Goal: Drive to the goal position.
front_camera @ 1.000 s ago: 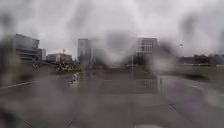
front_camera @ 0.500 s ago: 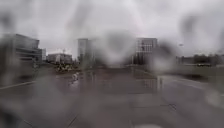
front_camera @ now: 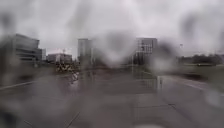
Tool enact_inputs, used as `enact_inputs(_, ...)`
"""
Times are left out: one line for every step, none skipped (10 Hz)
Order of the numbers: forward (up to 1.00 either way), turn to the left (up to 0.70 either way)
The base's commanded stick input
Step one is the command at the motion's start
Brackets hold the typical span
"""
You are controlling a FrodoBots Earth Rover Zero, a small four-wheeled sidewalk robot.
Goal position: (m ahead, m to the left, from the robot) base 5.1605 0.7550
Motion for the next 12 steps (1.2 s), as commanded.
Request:
enact_inputs(0.07,0.0)
enact_inputs(0.07,0.0)
enact_inputs(0.07,0.0)
enact_inputs(0.07,0.0)
enact_inputs(0.07,0.0)
enact_inputs(0.07,0.0)
enact_inputs(0.07,0.0)
enact_inputs(0.07,0.0)
enact_inputs(0.07,0.0)
enact_inputs(0.07,0.0)
enact_inputs(0.07,0.0)
enact_inputs(0.07,0.0)
